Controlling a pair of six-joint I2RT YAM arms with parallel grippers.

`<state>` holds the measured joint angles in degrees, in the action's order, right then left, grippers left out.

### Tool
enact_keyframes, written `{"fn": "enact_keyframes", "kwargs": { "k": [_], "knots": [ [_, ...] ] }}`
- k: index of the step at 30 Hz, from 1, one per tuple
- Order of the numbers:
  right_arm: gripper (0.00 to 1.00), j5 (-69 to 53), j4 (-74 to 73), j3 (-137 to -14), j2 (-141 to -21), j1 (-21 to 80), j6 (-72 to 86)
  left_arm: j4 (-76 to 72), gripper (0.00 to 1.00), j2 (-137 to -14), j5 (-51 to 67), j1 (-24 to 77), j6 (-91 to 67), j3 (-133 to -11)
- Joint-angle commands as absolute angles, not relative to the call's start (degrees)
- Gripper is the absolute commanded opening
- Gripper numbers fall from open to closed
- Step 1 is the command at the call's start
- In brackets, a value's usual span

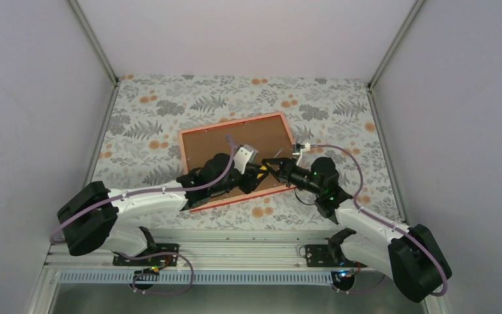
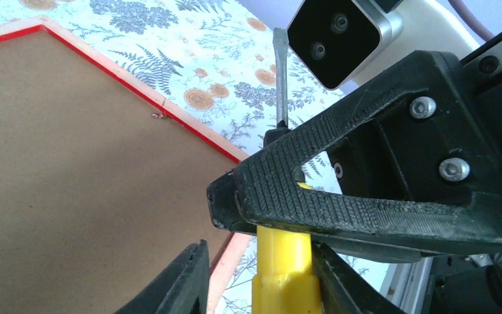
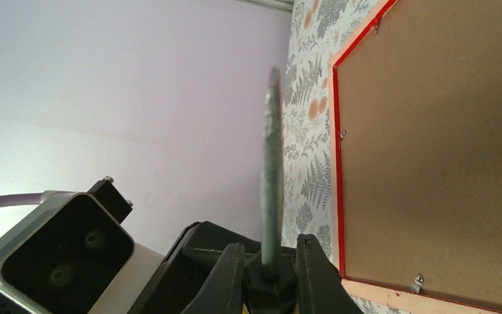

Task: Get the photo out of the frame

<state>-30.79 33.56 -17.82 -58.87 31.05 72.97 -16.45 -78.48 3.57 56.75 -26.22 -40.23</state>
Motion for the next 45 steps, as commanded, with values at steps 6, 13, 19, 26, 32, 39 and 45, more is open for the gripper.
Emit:
{"fn": "enact_keyframes", "kwargs": {
  "k": [6, 13, 19, 26, 32, 39, 45],
  "knots": [
    [0.04, -30.4, 35.9, -16.9, -59.7, 32.8, 75.2, -19.5, 0.2, -79.1, 3.9, 56.9, -25.5, -41.5],
    [0.04, -28.9, 30.1, -19.2, -59.6, 32.7, 71.4, -16.3, 0.02, -79.2, 2.5, 56.9, -25.0, -41.2],
    [0.24, -27.4, 18.6, -25.7, -60.0, 30.2, 59.0, -10.5, 0.02, -78.5, -0.3, 56.4, -24.5, -41.6],
    [0.51, -26.6, 5.8, -33.4, -61.9, 24.5, 42.7, -2.6, 0.03, -78.6, -0.4, 53.5, -23.7, -43.1],
    [0.62, -22.7, -0.5, -37.1, -68.8, 16.5, 31.7, 0.8, 0.02, -77.2, 1.8, 50.9, -22.7, -43.0],
    [0.65, -20.7, -1.0, -39.5, -79.3, 11.5, 25.9, 4.7, 0.02, -77.5, 3.3, 49.2, -21.7, -43.2],
    [0.67, -18.3, -2.3, -40.9, -85.2, 11.3, 23.5, 6.6, 0.02, -78.8, 3.2, 48.8, -20.8, -44.3]
  ]
}}
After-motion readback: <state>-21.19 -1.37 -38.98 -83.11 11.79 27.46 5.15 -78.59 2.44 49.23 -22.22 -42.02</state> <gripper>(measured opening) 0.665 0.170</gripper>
